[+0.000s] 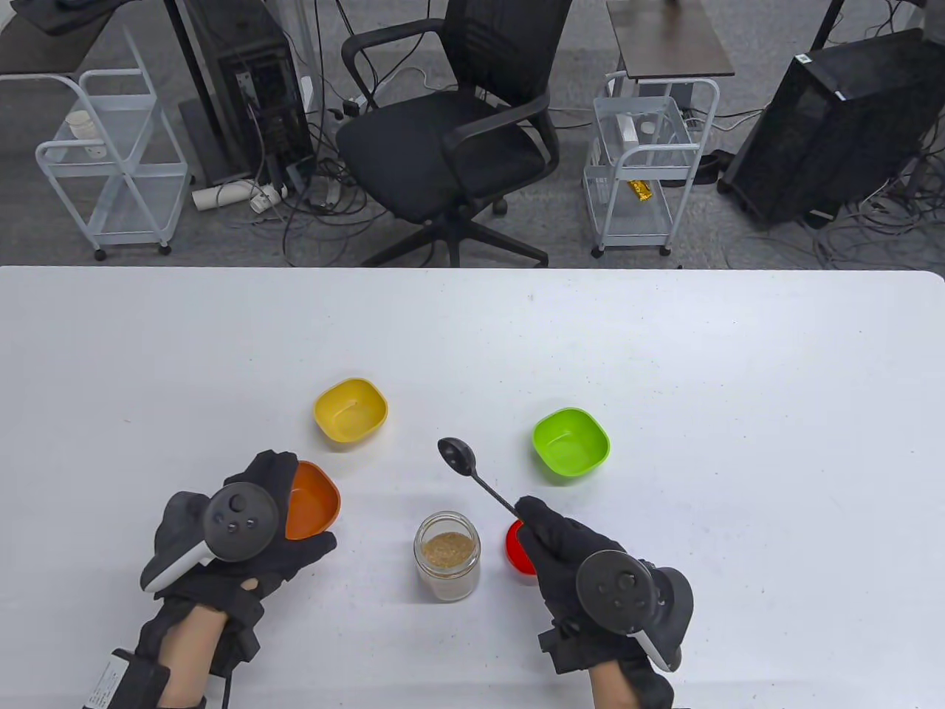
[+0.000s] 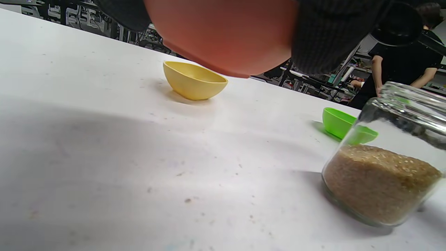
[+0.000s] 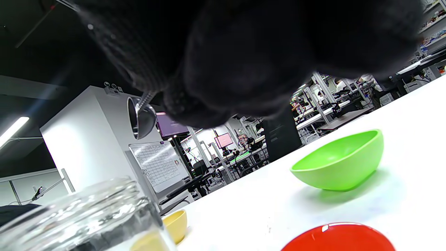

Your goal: Scoop brown sugar granules from jar into dishes

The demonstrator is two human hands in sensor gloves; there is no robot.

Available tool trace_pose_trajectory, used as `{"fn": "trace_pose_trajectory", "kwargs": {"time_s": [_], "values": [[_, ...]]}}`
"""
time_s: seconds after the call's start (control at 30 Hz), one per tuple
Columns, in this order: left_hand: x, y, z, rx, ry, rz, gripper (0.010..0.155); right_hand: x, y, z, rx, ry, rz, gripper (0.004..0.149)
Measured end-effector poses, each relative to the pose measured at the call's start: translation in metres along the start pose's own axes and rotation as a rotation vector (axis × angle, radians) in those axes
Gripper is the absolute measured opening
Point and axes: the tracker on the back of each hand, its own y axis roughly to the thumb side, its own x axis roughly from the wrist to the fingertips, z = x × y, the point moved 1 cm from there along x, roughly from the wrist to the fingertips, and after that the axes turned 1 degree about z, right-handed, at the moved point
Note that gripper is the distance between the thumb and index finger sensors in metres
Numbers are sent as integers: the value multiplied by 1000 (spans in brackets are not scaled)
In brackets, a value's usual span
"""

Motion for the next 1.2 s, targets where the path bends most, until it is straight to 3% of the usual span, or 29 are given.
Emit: {"fn": "trace_pose_trajectory", "kwargs": {"time_s": [0.17,0.47,1.03,1.2], "values": [[0,11,17,14,9,11,110,1,1,0,3,6,6,37],[-2,4,28,-34,-1,25,111,0,18,14,-60,25,62,37],[-2,1,40,12,-32,-10,110,34,75,53,-386,342,204,37],[-2,1,42,-1,-40,-12,111,43,87,54,-458,445,211,37]]}}
